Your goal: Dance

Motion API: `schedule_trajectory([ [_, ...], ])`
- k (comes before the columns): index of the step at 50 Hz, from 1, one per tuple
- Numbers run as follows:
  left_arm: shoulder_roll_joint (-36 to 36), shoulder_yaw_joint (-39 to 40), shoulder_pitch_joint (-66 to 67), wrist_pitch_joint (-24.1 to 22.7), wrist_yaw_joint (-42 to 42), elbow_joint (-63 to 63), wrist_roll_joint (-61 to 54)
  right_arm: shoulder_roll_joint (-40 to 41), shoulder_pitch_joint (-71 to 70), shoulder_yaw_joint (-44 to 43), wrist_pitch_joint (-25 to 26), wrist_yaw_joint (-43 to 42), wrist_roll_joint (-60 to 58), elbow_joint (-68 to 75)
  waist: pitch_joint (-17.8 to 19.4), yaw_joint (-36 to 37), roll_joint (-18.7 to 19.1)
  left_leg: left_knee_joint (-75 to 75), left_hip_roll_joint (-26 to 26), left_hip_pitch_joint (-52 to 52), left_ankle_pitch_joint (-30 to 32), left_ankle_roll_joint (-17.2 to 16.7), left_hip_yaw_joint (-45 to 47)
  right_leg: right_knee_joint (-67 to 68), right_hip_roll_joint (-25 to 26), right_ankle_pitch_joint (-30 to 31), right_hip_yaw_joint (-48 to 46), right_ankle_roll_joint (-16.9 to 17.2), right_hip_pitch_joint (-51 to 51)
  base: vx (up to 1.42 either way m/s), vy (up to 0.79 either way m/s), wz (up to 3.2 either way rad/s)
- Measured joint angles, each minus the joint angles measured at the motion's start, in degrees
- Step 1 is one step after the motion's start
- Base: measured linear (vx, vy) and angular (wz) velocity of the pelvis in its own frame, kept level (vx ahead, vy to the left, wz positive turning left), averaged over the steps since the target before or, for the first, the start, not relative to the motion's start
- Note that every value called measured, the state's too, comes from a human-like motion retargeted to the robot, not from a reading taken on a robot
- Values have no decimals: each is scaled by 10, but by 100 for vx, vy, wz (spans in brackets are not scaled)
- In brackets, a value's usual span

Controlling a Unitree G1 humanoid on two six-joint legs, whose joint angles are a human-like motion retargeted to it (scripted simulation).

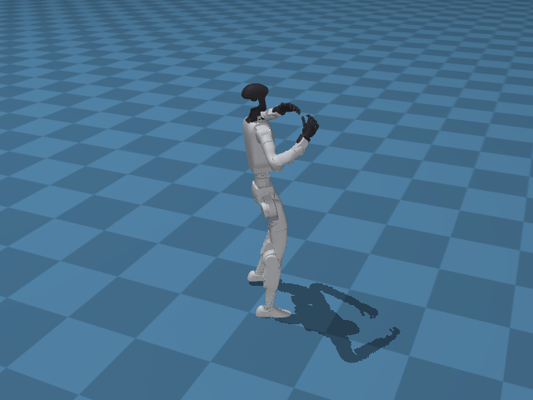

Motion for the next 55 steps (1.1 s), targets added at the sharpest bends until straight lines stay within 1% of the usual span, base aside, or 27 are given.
schedule_trajectory([
  [2,7,57,94,-55,13,-31,49,2,74,-58,9,16,-8,-40,-7,0,18,43,17,-13,-23,2,-11,4,17,-9,13,8,2,15,-4,-3],
  [4,-1,108,156,-66,39,-25,65,1,110,-103,16,18,-17,-50,-17,5,35,64,27,-17,-31,10,-13,6,29,-13,23,16,7,16,4,-33],
  [7,-22,145,187,-62,91,-9,50,-5,101,-137,26,-13,-29,-43,-35,6,47,48,34,-11,-20,15,4,2,36,-12,30,24,6,3,13,-45],
  [10,-68,144,142,-17,135,50,114,-17,-1,-79,69,-97,-104,29,-40,22,48,-15,20,15,14,9,34,-1,26,-1,36,18,-3,-11,20,-63],
  [12,-120,97,43,-2,120,174,235,10,-133,3,113,-134,-171,157,-39,32,38,-83,5,46,49,8,60,6,10,3,38,9,-12,-23,27,-50],
  [14,-192,39,-81,-26,83,358,321,88,-261,55,147,-121,-235,351,-38,47,34,-152,-8,79,84,7,83,22,-2,3,48,4,-24,-20,30,-30],
  [15,-240,6,-145,-36,73,467,357,139,-318,68,158,-105,-266,464,-38,56,33,-185,-12,95,100,7,95,31,-7,2,52,2,-31,-18,33,-21],
  [17,-381,-18,-260,-36,99,714,399,239,-413,40,178,-77,-284,690,-36,77,28,-236,-22,119,128,10,109,53,-12,-4,59,-2,-44,-15,24,-17],
  [20,-544,42,-382,-24,76,1010,365,337,-521,-35,235,-52,-234,936,-37,96,27,-292,-30,132,158,11,125,91,-14,-17,66,-2,-77,-19,18,-9],
  [23,-641,152,-429,38,11,1156,308,395,-572,-131,298,-1,-222,1065,-43,107,32,-321,-39,129,179,16,141,141,-15,-38,71,-1,-115,-14,20,-5],
  [25,-699,253,-449,10,42,1245,301,426,-587,-212,276,-26,-224,1137,-40,115,31,-333,-48,132,187,18,141,182,-15,-56,75,-2,-132,-2,13,-10],
  [26,-713,263,-453,-27,70,1276,250,437,-590,-223,244,-62,-174,1162,-35,121,32,-339,-53,137,191,19,144,203,-15,-64,80,-3,-139,2,9,-26],
  [28,-740,254,-456,-109,114,1326,114,465,-589,-224,148,-108,-28,1192,-28,136,33,-350,-60,148,195,19,156,245,-11,-83,92,-4,-152,5,10,-40],
  [30,-774,242,-450,-200,141,1340,-19,495,-583,-208,28,-98,128,1199,-21,140,33,-355,-65,160,193,17,164,284,-14,-103,100,-6,-160,10,10,-19],
  [32,-810,249,-444,-261,160,1329,-88,525,-579,-209,-25,-96,229,1198,-13,136,35,-355,-69,168,190,11,159,306,-11,-112,107,-10,-160,11,6,5],
  [33,-827,263,-444,-267,168,1317,-82,545,-577,-221,-35,-94,230,1193,-11,133,35,-354,-68,171,188,10,157,309,-8,-113,108,-13,-158,10,-1,11],
  [35,-834,277,-446,-248,174,1287,-11,546,-568,-216,-29,-86,172,1170,-8,133,35,-354,-66,174,188,11,158,298,-3,-108,108,-19,-152,2,-9,9],
  [37,-799,230,-452,-187,110,1252,-12,529,-567,-175,51,-43,140,1118,-3,121,41,-354,-59,168,190,17,163,258,0,-91,99,-22,-139,-13,-15,19],
  [38,-781,213,-456,-141,70,1224,-9,520,-569,-155,100,-7,124,1091,-2,112,42,-352,-55,164,191,20,163,236,-1,-80,95,-20,-131,-12,-15,35],
  [40,-749,180,-463,-56,-7,1178,36,491,-572,-108,190,68,71,1047,-7,93,42,-347,-47,154,190,22,162,190,-4,-60,85,-16,-116,-4,-15,40],
  [42,-697,125,-462,27,-65,1119,109,446,-561,-39,253,132,5,976,-17,75,35,-337,-41,142,182,20,158,149,-14,-42,71,-12,-106,4,-14,27],
  [46,-578,1,-417,127,-120,909,199,344,-508,70,291,165,-72,774,-22,55,29,-306,-28,131,158,18,133,88,-22,-15,51,-2,-75,13,-23,9],
  [48,-491,-56,-381,175,-128,741,149,280,-458,105,296,155,-57,635,-16,54,26,-283,-24,128,142,20,120,61,-19,-2,49,-2,-57,10,-24,-4],
  [50,-399,-93,-328,212,-99,546,47,223,-390,117,299,134,-16,486,-7,56,21,-253,-20,123,124,21,112,37,-14,9,45,-5,-38,11,-25,0],
  [52,-317,-102,-251,200,-31,344,-57,180,-302,102,275,123,33,339,0,48,18,-215,-13,112,101,20,97,19,-11,16,37,-3,-22,11,-24,23],
  [53,-277,-103,-205,169,6,243,-97,162,-253,95,251,119,58,267,2,44,16,-191,-10,103,87,19,89,11,-10,19,33,-2,-15,13,-22,30],
  [55,-214,-107,-101,63,86,70,-106,133,-149,80,185,112,104,134,3,32,13,-130,-7,78,53,17,72,0,-10,21,23,0,-6,15,-16,37],
])
